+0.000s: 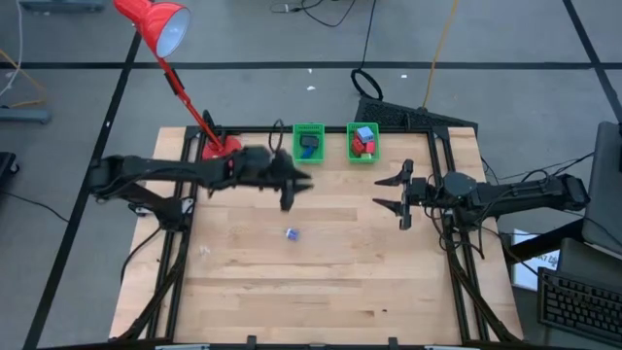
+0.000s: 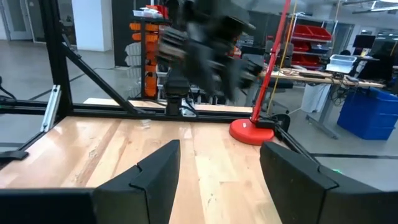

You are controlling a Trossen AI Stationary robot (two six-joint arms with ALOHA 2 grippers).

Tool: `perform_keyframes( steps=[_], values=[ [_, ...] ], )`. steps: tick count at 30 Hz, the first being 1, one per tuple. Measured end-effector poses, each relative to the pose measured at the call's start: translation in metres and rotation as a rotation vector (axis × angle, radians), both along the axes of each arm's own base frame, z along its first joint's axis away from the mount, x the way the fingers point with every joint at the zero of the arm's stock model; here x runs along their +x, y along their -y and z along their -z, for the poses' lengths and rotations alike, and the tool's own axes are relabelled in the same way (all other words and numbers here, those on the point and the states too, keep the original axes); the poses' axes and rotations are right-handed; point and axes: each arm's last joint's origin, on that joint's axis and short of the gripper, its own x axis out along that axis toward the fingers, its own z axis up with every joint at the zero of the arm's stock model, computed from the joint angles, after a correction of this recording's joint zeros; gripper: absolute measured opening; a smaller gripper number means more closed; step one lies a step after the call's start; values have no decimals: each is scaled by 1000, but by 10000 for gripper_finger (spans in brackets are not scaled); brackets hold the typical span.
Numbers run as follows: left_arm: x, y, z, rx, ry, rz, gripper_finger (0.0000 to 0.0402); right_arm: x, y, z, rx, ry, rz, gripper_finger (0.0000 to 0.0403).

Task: Pick & Place Office items
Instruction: Put the purple charger adapter into the right green basket

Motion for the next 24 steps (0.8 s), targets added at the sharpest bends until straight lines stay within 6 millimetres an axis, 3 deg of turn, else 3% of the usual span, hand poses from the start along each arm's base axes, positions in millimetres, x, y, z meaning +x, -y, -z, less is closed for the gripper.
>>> perform_keyframes(
  steps=[7, 13, 18, 24],
  values=[
    [-1, 76, -4, 36, 9, 190, 146, 1, 0, 1, 50, -4, -1, 210],
    [-14, 123, 8, 109, -36, 159, 145, 1, -2, 1, 65, -2, -85, 210],
    [-28, 145, 28, 139, -41, 67, 131, 1, -3, 0, 65, 9, -108, 210],
    [-42, 145, 62, 91, -84, -19, 120, 1, -3, 0, 71, 8, -107, 210]
  ],
)
